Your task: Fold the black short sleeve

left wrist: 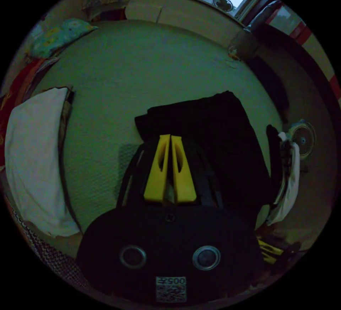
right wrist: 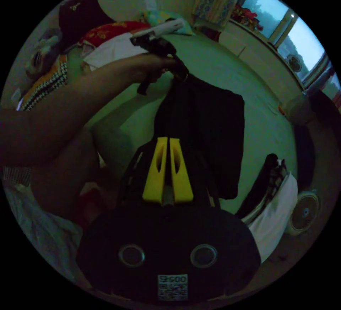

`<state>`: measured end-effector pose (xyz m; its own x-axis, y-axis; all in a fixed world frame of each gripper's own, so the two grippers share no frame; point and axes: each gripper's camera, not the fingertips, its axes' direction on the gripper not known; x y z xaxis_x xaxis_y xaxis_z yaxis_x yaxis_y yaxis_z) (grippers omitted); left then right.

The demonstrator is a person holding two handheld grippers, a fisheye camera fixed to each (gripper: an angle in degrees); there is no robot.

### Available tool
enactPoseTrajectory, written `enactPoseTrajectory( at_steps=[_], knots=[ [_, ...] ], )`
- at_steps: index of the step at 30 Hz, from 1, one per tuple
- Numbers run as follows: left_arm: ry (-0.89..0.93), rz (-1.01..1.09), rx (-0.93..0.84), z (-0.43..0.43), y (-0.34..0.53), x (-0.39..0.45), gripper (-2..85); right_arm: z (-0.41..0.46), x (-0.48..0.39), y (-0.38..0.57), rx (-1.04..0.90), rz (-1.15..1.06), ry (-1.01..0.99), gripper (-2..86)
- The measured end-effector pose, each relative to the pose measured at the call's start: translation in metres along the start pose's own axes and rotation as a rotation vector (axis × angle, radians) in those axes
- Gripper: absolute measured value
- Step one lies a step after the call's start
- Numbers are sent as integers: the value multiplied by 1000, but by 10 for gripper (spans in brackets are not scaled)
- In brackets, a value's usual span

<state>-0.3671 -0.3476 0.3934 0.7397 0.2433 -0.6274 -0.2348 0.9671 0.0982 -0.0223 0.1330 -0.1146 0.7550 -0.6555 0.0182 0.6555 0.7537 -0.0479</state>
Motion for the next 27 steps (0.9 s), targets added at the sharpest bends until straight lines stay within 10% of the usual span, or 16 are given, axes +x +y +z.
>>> enactPoseTrajectory(
  at_steps=[14,27],
  knots=[
    [-73,11,-34,-5,3,-2,-3,26,-15,7,-282,-116,-48,29],
    [-42,15,-75,-7,22,4,70,-13,41,37,-77,69,-192,52]
  ],
)
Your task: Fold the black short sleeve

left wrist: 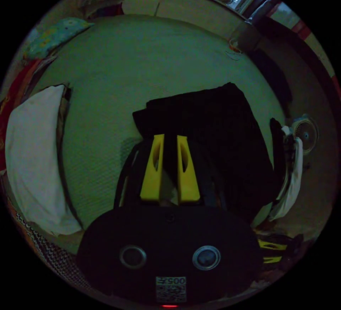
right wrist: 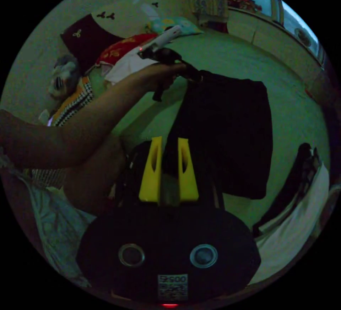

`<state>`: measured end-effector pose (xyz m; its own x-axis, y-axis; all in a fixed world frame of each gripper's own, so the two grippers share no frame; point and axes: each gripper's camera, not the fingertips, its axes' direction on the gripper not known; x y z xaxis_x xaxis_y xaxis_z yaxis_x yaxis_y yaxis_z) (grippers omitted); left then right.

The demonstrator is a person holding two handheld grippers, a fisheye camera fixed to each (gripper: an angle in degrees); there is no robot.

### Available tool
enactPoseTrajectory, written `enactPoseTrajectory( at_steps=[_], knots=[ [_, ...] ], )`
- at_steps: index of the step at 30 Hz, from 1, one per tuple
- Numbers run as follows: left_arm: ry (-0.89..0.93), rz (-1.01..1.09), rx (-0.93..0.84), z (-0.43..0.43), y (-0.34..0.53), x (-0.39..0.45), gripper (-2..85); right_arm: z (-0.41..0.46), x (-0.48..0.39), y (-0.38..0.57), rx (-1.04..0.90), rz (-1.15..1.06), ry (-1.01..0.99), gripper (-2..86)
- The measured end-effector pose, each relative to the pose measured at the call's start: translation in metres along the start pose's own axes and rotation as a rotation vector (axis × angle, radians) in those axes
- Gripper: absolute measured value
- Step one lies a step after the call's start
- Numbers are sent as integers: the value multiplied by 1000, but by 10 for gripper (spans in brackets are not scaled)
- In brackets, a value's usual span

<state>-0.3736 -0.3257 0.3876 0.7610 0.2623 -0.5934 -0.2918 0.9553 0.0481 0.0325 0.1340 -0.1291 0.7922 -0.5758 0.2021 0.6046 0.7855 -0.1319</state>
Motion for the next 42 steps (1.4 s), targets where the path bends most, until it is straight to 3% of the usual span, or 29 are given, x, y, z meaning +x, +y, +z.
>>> enactPoseTrajectory(
  at_steps=[5,8,14,19,22,25,29,32,38,42],
  knots=[
    [-17,23,-4,-1,14,11,66,20,-13,1,-164,-80,157,-8],
    [9,23,4,-7,24,18,25,16,-14,6,-156,-123,189,-13],
    [-11,6,135,-34,52,27,8,-11,7,19,-35,-69,-143,-12],
    [-4,-80,91,-30,75,34,5,-5,13,27,-131,-35,-14,-13],
    [-28,-156,129,-42,94,40,5,-18,20,36,-82,-31,-19,-13],
    [60,-161,145,-54,116,52,12,-39,39,50,25,34,109,-12],
    [124,3,119,-71,152,103,35,-75,86,83,146,218,399,19],
    [147,169,85,-77,193,156,58,-90,119,113,131,347,587,70],
    [249,484,-125,-62,289,250,106,-94,154,161,29,340,389,109],
    [295,577,-170,-63,336,287,132,-95,172,180,27,363,312,117]
  ],
)
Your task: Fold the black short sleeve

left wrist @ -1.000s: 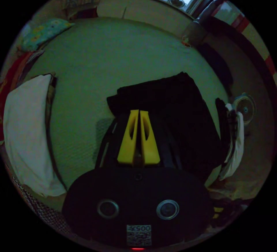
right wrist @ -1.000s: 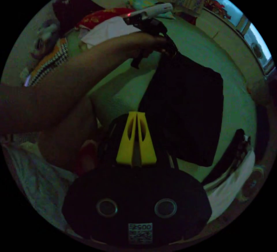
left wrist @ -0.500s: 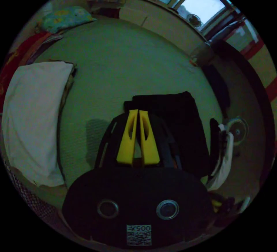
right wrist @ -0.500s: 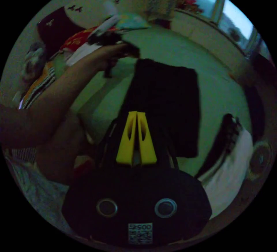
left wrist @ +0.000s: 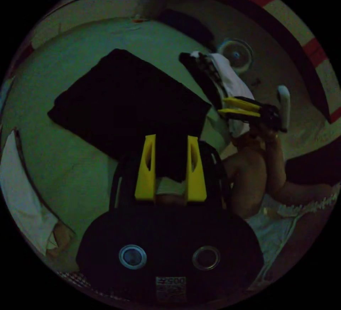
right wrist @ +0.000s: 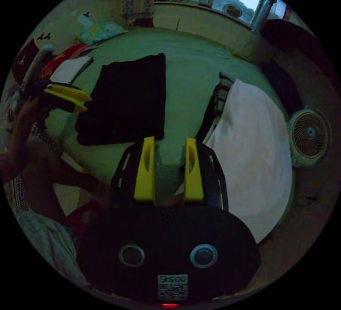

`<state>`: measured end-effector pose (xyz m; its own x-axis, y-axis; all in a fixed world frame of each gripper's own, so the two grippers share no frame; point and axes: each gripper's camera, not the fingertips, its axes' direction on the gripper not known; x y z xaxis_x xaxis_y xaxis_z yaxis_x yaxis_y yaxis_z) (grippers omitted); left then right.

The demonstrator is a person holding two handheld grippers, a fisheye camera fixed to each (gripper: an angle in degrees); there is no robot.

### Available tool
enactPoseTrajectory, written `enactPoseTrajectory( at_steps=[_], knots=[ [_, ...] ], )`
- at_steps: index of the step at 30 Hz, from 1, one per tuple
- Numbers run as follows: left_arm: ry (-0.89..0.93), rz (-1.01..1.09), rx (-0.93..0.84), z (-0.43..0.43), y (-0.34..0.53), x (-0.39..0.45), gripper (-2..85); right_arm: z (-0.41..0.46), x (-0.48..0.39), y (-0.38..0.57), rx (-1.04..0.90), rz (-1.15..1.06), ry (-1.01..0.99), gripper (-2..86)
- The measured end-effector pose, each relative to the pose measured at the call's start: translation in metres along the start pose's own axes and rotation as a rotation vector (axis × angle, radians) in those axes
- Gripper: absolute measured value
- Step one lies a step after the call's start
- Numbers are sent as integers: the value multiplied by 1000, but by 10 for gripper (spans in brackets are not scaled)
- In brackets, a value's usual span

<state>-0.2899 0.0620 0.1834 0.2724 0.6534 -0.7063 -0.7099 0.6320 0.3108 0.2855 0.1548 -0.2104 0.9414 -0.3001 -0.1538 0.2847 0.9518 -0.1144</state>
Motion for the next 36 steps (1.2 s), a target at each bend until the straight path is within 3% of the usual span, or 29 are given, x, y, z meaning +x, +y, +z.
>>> enactPoseTrajectory(
  at_steps=[5,10,18,28,36],
  knots=[
    [-68,81,-96,41,28,66,153,6,8,-3,15,-26,17,110],
    [-140,84,-84,65,48,104,140,14,8,-12,-13,-64,49,107],
    [-185,87,-108,90,69,151,73,28,24,-23,-56,-48,183,-1],
    [-339,162,-87,79,92,227,23,18,78,-26,25,122,-5,-14],
    [-340,140,-139,110,120,246,31,44,113,-34,-150,233,-51,1]
  ],
)
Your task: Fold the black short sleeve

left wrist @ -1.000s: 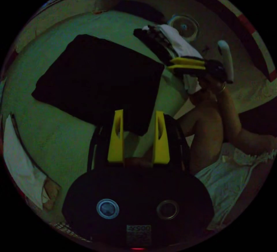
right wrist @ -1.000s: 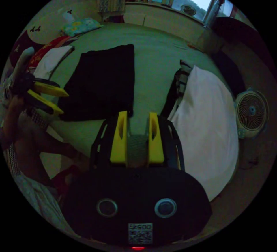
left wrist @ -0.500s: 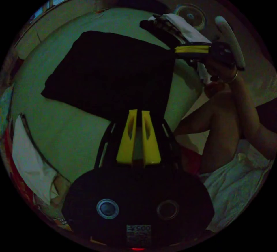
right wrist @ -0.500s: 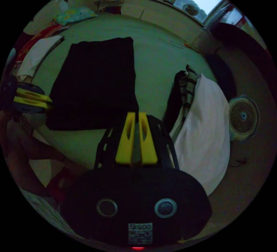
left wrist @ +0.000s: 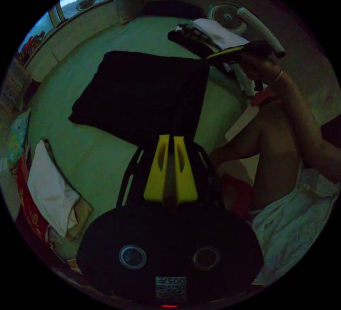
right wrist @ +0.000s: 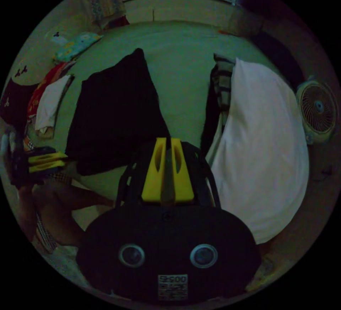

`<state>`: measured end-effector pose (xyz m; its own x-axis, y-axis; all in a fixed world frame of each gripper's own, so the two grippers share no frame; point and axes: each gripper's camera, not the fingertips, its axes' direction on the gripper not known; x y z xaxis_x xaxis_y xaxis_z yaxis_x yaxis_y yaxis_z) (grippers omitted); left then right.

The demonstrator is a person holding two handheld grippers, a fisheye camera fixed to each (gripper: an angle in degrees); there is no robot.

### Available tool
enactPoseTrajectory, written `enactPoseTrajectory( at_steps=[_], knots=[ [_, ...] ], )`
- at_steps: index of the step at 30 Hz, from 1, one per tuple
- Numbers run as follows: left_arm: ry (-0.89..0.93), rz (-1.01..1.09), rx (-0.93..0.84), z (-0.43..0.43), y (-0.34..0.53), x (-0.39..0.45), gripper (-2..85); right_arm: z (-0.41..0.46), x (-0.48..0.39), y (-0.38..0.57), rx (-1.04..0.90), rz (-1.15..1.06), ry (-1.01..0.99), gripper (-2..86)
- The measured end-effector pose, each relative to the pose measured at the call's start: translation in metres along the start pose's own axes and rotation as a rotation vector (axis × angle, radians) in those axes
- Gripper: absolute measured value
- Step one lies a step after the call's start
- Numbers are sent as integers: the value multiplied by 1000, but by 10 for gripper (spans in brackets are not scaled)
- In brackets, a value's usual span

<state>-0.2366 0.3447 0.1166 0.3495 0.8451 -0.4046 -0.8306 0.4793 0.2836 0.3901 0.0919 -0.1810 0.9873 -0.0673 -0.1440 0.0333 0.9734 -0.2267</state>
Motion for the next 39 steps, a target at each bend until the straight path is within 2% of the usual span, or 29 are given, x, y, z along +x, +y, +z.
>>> enactPoseTrajectory(
  at_steps=[5,8,10,15,18,22,24,30,33,35,39],
  knots=[
    [3,-27,-67,10,14,7,31,-1,21,-3,-5,78,-69,18],
    [100,-62,-81,2,23,-2,17,-8,27,-1,36,105,26,1],
    [123,-99,-33,-7,29,-10,12,-14,24,0,95,86,64,-5],
    [99,-190,127,-20,24,-32,3,-21,-11,-10,258,-121,-117,-9],
    [102,-229,158,-9,12,-46,-3,-9,-40,-21,201,-246,-116,-11],
    [64,-219,63,16,8,-60,-4,15,-66,-34,46,-359,-97,-13],
    [40,-215,82,12,14,-65,-4,35,-70,-42,-90,-356,-27,-14],
    [5,-106,-29,0,31,-92,-4,41,-56,-52,-190,-299,-52,-13],
    [75,-147,8,-14,43,-125,-3,39,-49,-50,-193,-258,-6,-13],
    [56,-218,97,-32,51,-160,-2,37,-46,-48,-174,-228,11,-13],
    [4,-405,256,-58,59,-232,6,24,-41,-44,3,-159,32,-13]
  ],
)
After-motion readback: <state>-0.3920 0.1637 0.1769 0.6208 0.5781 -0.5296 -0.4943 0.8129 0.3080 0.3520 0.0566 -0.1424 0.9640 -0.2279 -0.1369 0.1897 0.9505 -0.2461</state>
